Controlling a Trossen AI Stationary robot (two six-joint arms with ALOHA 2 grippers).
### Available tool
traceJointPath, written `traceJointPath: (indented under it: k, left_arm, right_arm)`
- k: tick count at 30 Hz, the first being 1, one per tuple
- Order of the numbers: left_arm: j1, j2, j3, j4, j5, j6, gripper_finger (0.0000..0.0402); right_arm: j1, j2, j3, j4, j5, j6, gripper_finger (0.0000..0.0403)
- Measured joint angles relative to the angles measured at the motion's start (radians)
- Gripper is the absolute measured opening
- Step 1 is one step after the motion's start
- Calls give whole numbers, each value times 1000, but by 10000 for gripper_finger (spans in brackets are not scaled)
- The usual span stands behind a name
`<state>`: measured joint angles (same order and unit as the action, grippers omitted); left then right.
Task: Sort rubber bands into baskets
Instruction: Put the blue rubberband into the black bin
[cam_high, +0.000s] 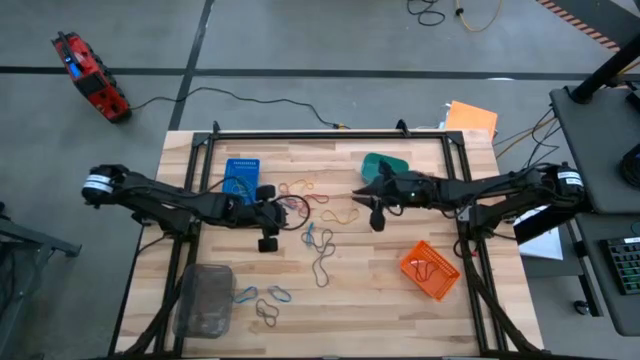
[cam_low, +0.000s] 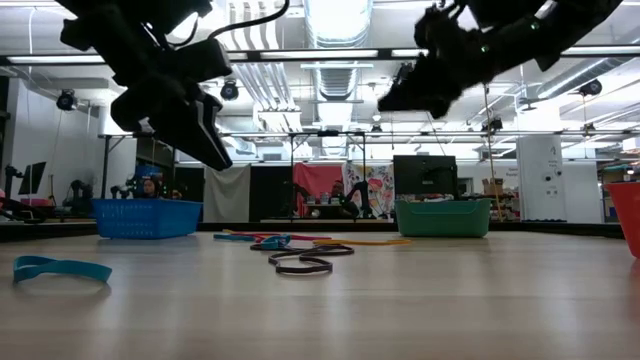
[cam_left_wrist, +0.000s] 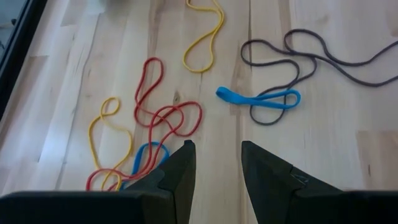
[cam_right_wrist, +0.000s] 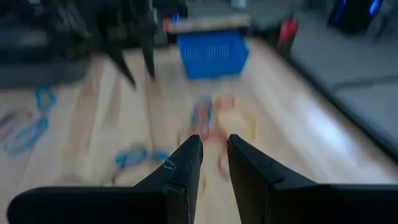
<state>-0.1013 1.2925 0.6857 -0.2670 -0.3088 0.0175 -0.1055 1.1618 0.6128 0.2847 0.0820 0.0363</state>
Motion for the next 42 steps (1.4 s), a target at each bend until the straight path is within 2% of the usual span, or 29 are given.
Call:
traceJointPath:
  k: [5,8,11,18,23,31,36,38,42]
  left_arm:
    - [0,8,0,5,0,-8,113]
    - [0,8,0,3,0,-17,113]
    - [0,8,0,-9,0,-25,114]
    - [0,9,0,-22,-2,-24,113]
    - [2,9,0,-21,-74,-22,114]
    - [61,7,10,-36,-74,-25,110]
    - [106,4,41,-65,-66,51,97]
    - [126,4,46,-65,-43,98,92]
    - [194,4,49,-64,122,147,83]
  right_arm:
    - [0,-1,0,182,-1,-91,72]
    - [0,-5,2,185,-1,-104,72]
    - [0,-7,3,136,-1,-59,72]
    - [10,-7,3,-125,-3,140,72]
    - [24,-8,3,-256,-3,210,72]
    - [31,-16,10,-292,-4,224,72]
    - [31,-16,35,-290,-3,177,72]
    - [31,-16,46,-289,-3,155,72]
    - [30,-16,60,-288,-2,114,72]
